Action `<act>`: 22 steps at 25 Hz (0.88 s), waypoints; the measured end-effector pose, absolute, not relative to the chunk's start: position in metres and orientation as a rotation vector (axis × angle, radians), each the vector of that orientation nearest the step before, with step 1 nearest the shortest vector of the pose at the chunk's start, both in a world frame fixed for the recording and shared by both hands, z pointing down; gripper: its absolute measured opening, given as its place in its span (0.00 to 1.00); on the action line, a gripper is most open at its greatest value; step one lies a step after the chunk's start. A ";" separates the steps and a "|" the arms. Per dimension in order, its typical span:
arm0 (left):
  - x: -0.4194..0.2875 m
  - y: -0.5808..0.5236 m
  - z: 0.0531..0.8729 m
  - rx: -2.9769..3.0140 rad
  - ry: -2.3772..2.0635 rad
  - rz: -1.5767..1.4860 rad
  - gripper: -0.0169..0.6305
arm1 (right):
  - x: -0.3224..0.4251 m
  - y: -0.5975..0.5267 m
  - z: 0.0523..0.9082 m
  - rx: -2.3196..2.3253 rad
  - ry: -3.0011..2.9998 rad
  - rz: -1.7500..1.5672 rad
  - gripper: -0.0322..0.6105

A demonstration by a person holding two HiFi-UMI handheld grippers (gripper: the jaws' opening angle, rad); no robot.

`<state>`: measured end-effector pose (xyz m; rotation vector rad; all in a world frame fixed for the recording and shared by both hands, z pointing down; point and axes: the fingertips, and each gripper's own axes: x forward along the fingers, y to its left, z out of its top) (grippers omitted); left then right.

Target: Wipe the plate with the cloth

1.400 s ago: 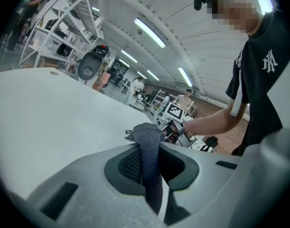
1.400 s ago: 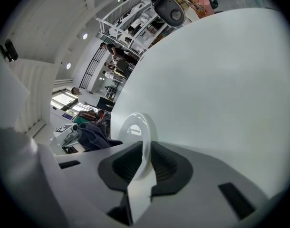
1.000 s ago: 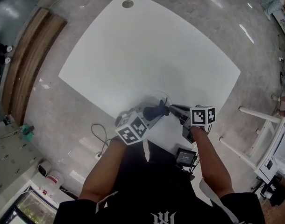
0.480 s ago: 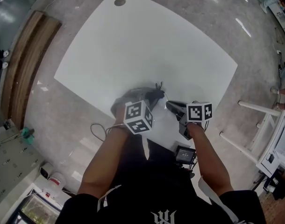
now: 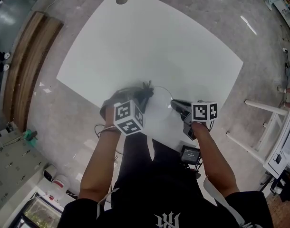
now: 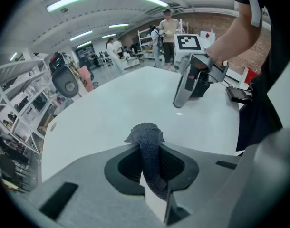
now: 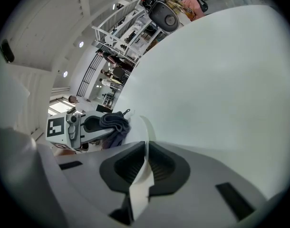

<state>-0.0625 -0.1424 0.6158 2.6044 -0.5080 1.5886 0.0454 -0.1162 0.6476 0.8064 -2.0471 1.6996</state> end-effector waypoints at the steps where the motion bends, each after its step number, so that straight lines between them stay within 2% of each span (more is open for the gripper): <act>1: -0.067 -0.138 0.616 2.591 -0.501 1.600 0.10 | 0.045 -0.117 0.647 0.812 -2.048 1.703 0.08; 11: -0.073 -0.079 0.619 2.501 -0.417 1.630 0.10 | 0.047 -0.120 0.647 0.858 -2.062 1.694 0.08; 22: -0.006 -0.039 0.628 2.565 -0.186 1.626 0.10 | 0.049 -0.121 0.648 0.878 -2.062 1.690 0.08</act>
